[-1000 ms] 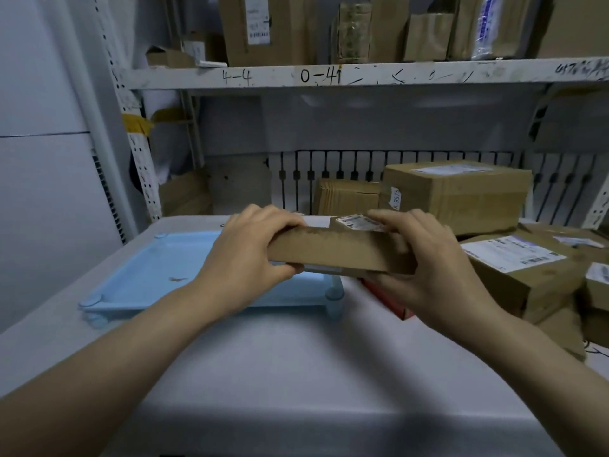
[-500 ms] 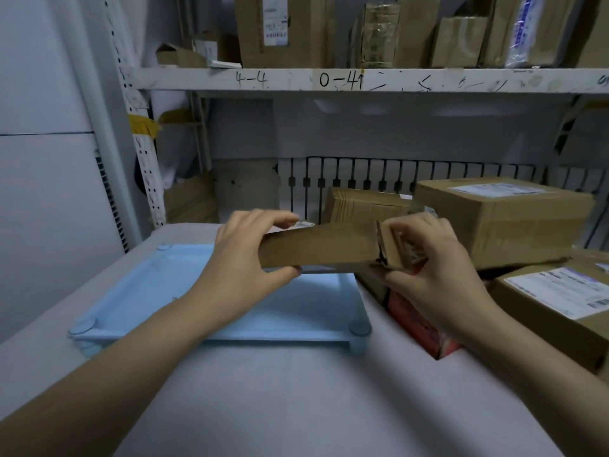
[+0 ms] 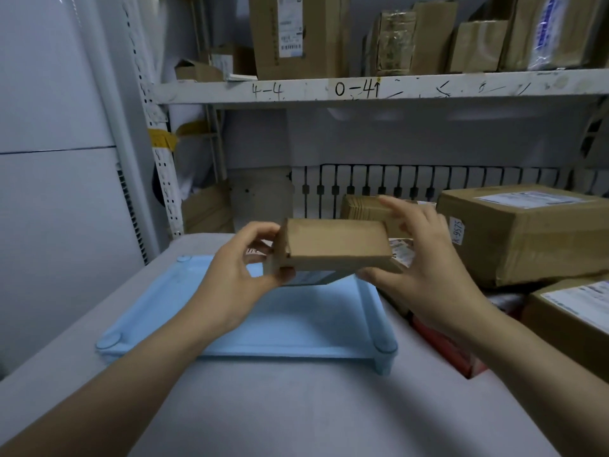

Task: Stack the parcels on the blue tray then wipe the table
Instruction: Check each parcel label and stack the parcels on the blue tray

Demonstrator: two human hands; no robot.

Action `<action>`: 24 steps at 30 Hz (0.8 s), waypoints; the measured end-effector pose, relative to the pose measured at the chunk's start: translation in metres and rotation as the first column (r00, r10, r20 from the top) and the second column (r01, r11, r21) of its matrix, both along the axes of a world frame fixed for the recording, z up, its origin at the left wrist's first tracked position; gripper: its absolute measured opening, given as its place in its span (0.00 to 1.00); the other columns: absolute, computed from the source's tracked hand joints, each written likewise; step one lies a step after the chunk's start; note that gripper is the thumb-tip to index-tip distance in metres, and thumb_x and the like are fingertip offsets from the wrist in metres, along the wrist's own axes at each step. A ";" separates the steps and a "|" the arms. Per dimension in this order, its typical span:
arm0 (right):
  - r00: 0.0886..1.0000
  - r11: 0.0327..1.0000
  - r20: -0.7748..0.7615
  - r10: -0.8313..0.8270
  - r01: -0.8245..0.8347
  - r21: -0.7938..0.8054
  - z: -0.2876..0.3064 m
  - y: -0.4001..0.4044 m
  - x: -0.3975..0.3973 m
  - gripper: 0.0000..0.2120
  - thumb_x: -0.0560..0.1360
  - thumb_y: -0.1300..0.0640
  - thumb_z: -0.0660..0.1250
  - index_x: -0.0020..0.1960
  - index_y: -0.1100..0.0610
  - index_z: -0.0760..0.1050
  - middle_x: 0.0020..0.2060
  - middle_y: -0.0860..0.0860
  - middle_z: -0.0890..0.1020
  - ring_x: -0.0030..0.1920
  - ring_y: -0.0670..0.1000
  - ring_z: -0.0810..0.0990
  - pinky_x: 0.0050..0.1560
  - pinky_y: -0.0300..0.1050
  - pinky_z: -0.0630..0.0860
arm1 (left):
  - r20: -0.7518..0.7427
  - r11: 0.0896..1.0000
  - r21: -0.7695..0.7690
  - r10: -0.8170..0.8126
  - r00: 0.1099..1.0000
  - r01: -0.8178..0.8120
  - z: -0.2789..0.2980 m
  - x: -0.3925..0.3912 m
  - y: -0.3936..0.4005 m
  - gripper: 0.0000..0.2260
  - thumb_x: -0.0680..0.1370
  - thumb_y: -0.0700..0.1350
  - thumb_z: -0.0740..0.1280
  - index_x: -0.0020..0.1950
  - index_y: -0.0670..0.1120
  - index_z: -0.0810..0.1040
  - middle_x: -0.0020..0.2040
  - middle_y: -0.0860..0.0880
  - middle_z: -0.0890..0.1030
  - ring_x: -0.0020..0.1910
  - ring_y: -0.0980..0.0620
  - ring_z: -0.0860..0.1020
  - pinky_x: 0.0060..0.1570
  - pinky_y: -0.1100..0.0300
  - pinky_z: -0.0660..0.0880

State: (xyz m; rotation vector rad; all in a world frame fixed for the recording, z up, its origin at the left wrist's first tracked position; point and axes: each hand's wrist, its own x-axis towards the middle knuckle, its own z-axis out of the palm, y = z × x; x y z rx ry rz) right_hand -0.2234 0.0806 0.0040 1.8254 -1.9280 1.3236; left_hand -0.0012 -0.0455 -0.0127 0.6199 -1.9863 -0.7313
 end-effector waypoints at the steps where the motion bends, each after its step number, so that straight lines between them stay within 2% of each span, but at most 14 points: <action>1: 0.998 0.999 0.055 0.015 -0.017 0.034 -0.002 -0.001 -0.002 0.43 0.66 0.52 0.80 0.75 0.45 0.63 0.62 0.44 0.67 0.66 0.50 0.67 0.67 0.48 0.68 | -0.018 0.998 0.058 -0.031 0.999 0.032 -0.001 0.004 0.000 0.20 0.71 0.38 0.77 0.59 0.52 0.77 0.54 0.54 0.81 0.54 0.52 0.79 0.57 0.62 0.76; 4: 0.989 0.989 0.143 0.046 -0.065 0.131 -0.011 -0.003 -0.006 0.42 0.66 0.54 0.80 0.75 0.44 0.63 0.65 0.45 0.69 0.65 0.48 0.70 0.66 0.48 0.71 | -0.063 0.983 0.162 -0.072 0.995 0.082 -0.001 0.010 0.003 0.20 0.72 0.33 0.75 0.59 0.49 0.78 0.54 0.52 0.82 0.56 0.53 0.80 0.52 0.66 0.77; 8: 0.984 0.972 0.154 0.090 -0.121 0.204 -0.017 -0.003 -0.004 0.38 0.68 0.55 0.80 0.73 0.43 0.66 0.64 0.45 0.70 0.64 0.47 0.71 0.66 0.49 0.71 | -0.088 0.972 0.199 -0.113 0.990 0.128 0.002 0.017 0.006 0.20 0.73 0.32 0.73 0.61 0.48 0.78 0.54 0.51 0.83 0.58 0.52 0.80 0.56 0.58 0.77; 13: 0.985 0.966 0.149 0.092 -0.125 0.228 -0.017 0.005 -0.010 0.31 0.69 0.57 0.78 0.69 0.46 0.72 0.60 0.44 0.74 0.62 0.47 0.73 0.64 0.50 0.73 | -0.165 0.947 0.254 -0.159 0.973 0.197 0.004 0.015 0.018 0.16 0.73 0.30 0.72 0.58 0.43 0.78 0.51 0.49 0.84 0.52 0.55 0.81 0.53 0.63 0.76; 16: 0.980 0.968 0.172 0.099 -0.135 0.213 -0.016 0.013 -0.013 0.24 0.68 0.57 0.79 0.61 0.46 0.76 0.58 0.45 0.77 0.58 0.46 0.75 0.60 0.52 0.77 | -0.266 0.888 0.372 -0.176 0.948 0.270 -0.001 0.012 0.021 0.20 0.67 0.34 0.78 0.56 0.44 0.80 0.55 0.45 0.84 0.55 0.50 0.81 0.58 0.55 0.77; 18: 0.974 0.971 0.200 0.107 -0.146 0.192 -0.015 0.019 -0.012 0.21 0.68 0.57 0.79 0.58 0.46 0.77 0.54 0.43 0.79 0.55 0.43 0.77 0.55 0.48 0.79 | -0.337 0.843 0.441 -0.161 0.928 0.307 -0.001 0.009 0.023 0.19 0.64 0.35 0.77 0.53 0.44 0.82 0.52 0.42 0.83 0.53 0.48 0.80 0.58 0.49 0.79; 20: 0.977 0.983 0.194 0.091 -0.119 0.139 -0.011 0.027 -0.012 0.20 0.67 0.59 0.78 0.55 0.46 0.76 0.49 0.42 0.80 0.50 0.40 0.77 0.48 0.37 0.76 | -0.330 0.854 0.456 -0.101 0.939 0.252 0.001 0.005 0.024 0.19 0.67 0.32 0.77 0.55 0.46 0.82 0.49 0.45 0.83 0.50 0.49 0.80 0.55 0.50 0.80; 21: 0.981 0.989 0.181 0.072 -0.094 0.115 -0.009 0.031 -0.012 0.20 0.67 0.60 0.78 0.53 0.47 0.76 0.47 0.42 0.80 0.49 0.40 0.77 0.44 0.32 0.74 | -0.292 0.871 0.453 -0.055 0.955 0.189 0.004 0.004 0.025 0.22 0.69 0.32 0.76 0.60 0.47 0.80 0.51 0.48 0.84 0.50 0.50 0.81 0.56 0.50 0.80; 24: 0.990 0.996 0.142 0.004 -0.018 0.092 -0.002 0.043 -0.013 0.19 0.66 0.60 0.78 0.52 0.47 0.75 0.45 0.41 0.79 0.47 0.40 0.76 0.39 0.30 0.71 | -0.172 0.896 0.442 0.137 0.975 -0.048 0.013 0.004 0.033 0.35 0.71 0.40 0.77 0.74 0.52 0.66 0.61 0.54 0.80 0.55 0.54 0.81 0.57 0.57 0.76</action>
